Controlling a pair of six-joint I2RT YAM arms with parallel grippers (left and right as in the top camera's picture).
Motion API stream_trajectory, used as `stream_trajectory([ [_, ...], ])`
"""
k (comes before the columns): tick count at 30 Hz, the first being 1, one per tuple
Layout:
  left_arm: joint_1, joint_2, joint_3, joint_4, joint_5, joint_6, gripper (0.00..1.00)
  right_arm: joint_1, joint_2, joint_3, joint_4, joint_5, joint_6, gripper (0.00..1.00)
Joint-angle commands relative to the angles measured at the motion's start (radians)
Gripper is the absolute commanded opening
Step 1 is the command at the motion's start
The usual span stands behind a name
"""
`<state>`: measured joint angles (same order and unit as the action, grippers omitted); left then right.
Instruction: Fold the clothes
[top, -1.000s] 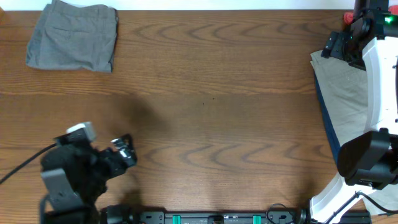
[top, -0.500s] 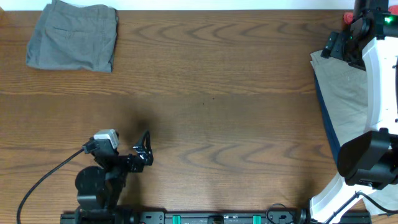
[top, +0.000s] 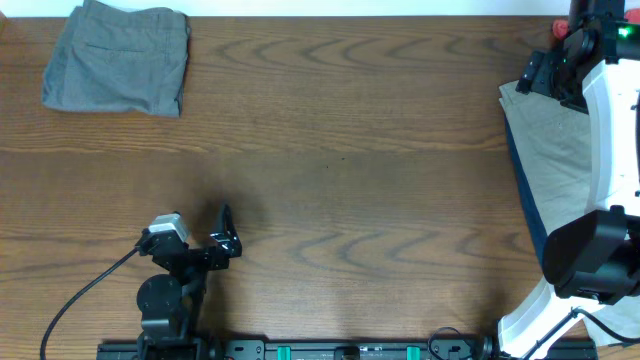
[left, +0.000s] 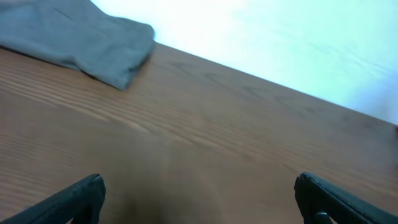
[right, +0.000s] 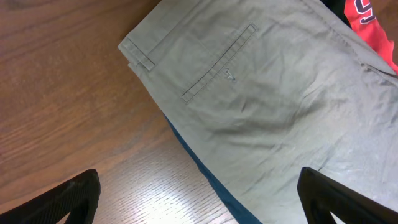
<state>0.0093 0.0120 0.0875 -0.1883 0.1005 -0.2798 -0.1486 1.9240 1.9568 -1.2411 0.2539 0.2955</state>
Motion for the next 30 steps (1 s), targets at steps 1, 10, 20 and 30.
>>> stream_trajectory([
  [1, -0.004, -0.01, -0.027, 0.026, -0.094, 0.01, 0.98, 0.0, 0.005, 0.003, -0.001, 0.003, -0.008, 0.99],
  [10, -0.004, -0.01, -0.084, 0.179, -0.113, 0.014, 0.98, 0.0, 0.005, 0.003, 0.0, 0.003, -0.008, 0.99],
  [20, -0.004, -0.01, -0.084, 0.117, -0.113, 0.018, 0.98, -0.001, 0.005, 0.003, -0.001, 0.003, -0.008, 0.99],
  [30, -0.004, -0.008, -0.084, 0.117, -0.113, 0.017, 0.98, 0.0, 0.005, 0.003, -0.001, 0.003, -0.008, 0.99],
])
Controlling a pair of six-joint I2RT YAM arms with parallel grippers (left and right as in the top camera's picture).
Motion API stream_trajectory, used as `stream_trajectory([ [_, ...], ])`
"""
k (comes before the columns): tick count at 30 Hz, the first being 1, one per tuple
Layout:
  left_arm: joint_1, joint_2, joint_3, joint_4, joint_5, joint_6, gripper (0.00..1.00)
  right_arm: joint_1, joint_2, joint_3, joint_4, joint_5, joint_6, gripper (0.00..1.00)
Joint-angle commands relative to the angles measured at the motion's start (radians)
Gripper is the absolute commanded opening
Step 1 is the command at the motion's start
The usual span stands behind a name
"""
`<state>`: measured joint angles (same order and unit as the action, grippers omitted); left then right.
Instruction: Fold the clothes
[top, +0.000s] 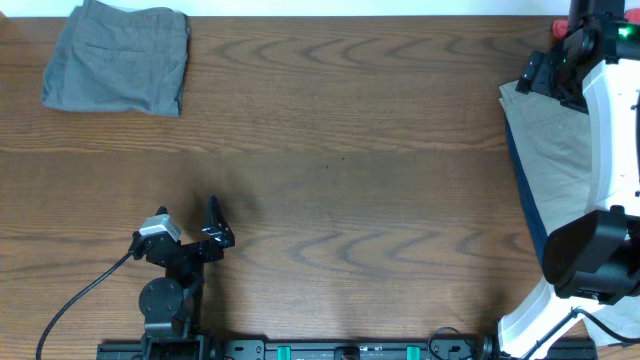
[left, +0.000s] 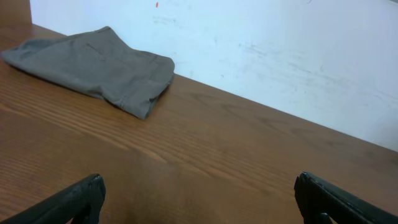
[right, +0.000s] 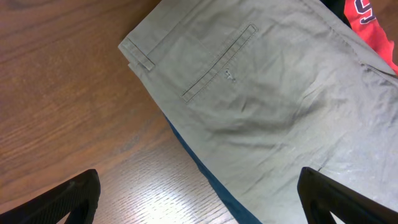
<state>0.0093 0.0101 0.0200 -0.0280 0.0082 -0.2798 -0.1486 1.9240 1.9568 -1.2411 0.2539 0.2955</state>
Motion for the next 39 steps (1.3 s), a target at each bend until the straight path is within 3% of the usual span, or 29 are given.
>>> stream_trajectory([
  [1, -0.004, -0.006, -0.016, -0.042, -0.02, 0.018, 0.98, 0.0, 0.005, 0.003, -0.001, 0.003, -0.008, 0.99],
  [27, -0.004, -0.006, -0.016, -0.043, -0.02, 0.018, 0.98, 0.005, -0.004, 0.003, -0.001, 0.003, -0.008, 0.99],
  [32, -0.004, -0.006, -0.016, -0.042, -0.02, 0.017, 0.98, 0.02, -0.076, 0.003, -0.001, 0.003, -0.008, 0.99],
  [39, -0.004, -0.006, -0.016, -0.042, -0.02, 0.018, 0.98, 0.054, -0.314, 0.003, -0.001, 0.003, -0.008, 0.99],
])
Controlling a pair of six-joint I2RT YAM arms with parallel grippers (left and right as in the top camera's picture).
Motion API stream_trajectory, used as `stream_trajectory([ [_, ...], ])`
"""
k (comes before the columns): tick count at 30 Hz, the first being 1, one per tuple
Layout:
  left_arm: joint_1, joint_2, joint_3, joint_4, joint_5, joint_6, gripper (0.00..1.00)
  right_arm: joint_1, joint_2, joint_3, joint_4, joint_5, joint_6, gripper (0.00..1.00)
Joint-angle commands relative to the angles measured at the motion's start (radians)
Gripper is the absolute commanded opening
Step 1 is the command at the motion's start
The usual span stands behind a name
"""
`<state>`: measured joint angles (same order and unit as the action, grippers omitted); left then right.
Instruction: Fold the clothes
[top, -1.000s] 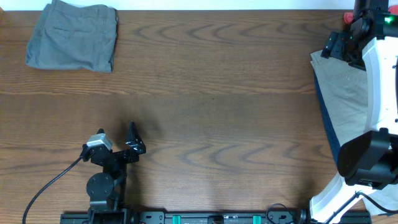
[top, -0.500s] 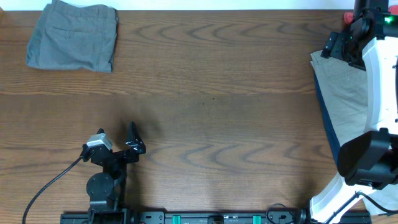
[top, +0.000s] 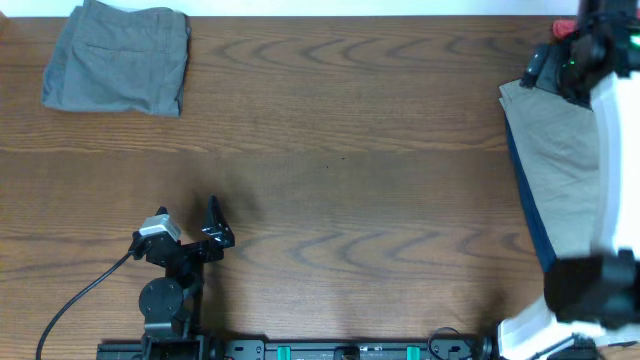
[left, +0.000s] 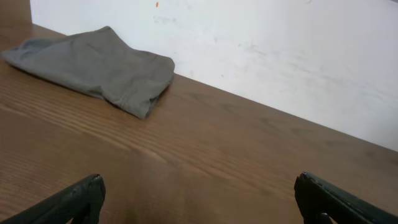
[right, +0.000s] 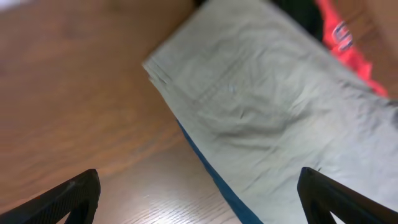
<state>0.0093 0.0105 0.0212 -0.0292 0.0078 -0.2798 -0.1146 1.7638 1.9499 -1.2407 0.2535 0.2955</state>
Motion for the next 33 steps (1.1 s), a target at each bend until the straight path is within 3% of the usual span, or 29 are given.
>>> stream_trajectory([
  [1, -0.004, -0.006, -0.017, -0.041, -0.02, 0.017, 0.98, 0.024, -0.184, 0.01, -0.001, 0.003, -0.008, 0.99],
  [20, -0.004, -0.006, -0.017, -0.042, -0.02, 0.018, 0.98, 0.055, -0.726, 0.01, -0.021, 0.006, -0.012, 0.99],
  [24, -0.004, -0.006, -0.017, -0.041, -0.02, 0.017, 0.98, 0.055, -0.806, -0.003, -0.058, -0.076, -0.012, 0.99],
  [29, -0.004, -0.006, -0.017, -0.041, -0.02, 0.018, 0.98, 0.055, -0.937, -0.151, -0.004, -0.123, -0.012, 0.99],
  [33, -0.004, -0.006, -0.017, -0.042, -0.02, 0.018, 0.98, 0.056, -1.064, -0.375, 0.137, -0.18, -0.013, 0.99],
])
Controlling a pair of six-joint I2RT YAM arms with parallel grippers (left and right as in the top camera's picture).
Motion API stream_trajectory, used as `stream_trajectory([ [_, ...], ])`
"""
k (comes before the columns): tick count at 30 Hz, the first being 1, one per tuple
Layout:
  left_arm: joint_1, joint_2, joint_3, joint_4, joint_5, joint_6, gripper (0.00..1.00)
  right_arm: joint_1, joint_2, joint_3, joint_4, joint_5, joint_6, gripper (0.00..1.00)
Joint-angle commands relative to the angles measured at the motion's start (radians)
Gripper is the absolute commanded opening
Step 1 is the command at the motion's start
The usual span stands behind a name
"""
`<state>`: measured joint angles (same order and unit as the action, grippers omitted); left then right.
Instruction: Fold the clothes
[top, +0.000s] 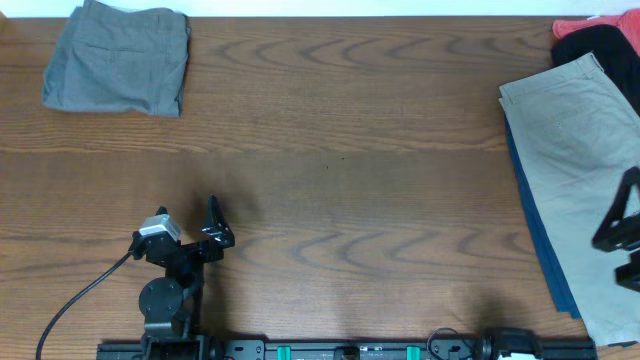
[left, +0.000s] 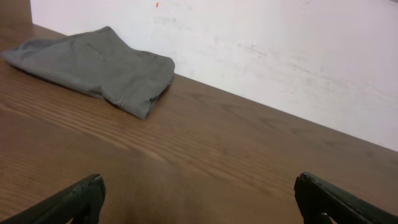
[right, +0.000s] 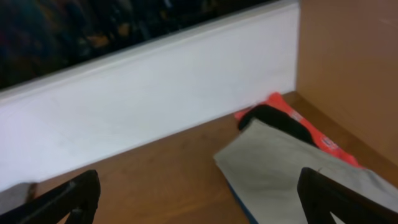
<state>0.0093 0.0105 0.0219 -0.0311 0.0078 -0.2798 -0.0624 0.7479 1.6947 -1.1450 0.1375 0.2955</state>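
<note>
A folded grey garment (top: 115, 58) lies at the far left corner of the table; the left wrist view shows this grey garment (left: 99, 68) by the white wall. At the right edge, khaki trousers (top: 570, 150) lie flat on a blue garment (top: 530, 225), with black cloth (top: 600, 42) and red cloth (top: 585, 25) behind. The right wrist view shows the khaki trousers (right: 292, 168) ahead. My left gripper (top: 213, 235) rests open near the front left, its open left gripper (left: 199, 208) over bare wood. My right gripper (top: 625, 235) is open at the right edge over the pile, its open right gripper (right: 205, 208) holding nothing.
The wooden table (top: 340, 170) stretches between the two piles. A white wall (left: 280, 50) borders the far edge. A black cable (top: 80, 290) runs from the left arm's base at the front left.
My right arm has moved from the far right corner, over the trousers' waistband, to the near right edge; its camera now sees the pile from farther off. The left arm has not moved.
My right gripper hung open above the khaki waistband while my left gripper drew back slightly and tilted up toward the grey garment. The left then stayed still. The right rose from the pile and now sits at the near right edge, open and empty.
</note>
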Motion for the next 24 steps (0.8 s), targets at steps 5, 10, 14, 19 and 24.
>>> stream_trajectory([
  [5, -0.004, -0.006, -0.018, -0.04, -0.02, 0.018, 0.98, 0.004, -0.216, -0.438, 0.23, -0.13, -0.012, 0.99],
  [10, -0.004, -0.006, -0.018, -0.04, -0.02, 0.018, 0.98, 0.005, -0.377, -0.746, 0.435, -0.224, -0.012, 0.99],
  [14, -0.004, -0.006, -0.018, -0.04, -0.02, 0.018, 0.98, 0.012, -0.505, -0.967, 0.615, -0.342, -0.008, 0.99],
  [19, -0.004, -0.006, -0.018, -0.039, -0.02, 0.017, 0.98, 0.053, -0.62, -1.157, 0.779, -0.327, 0.008, 0.99],
  [24, -0.004, -0.006, -0.018, -0.04, -0.02, 0.018, 0.98, 0.091, -0.711, -1.319, 0.92, -0.289, 0.008, 0.99],
])
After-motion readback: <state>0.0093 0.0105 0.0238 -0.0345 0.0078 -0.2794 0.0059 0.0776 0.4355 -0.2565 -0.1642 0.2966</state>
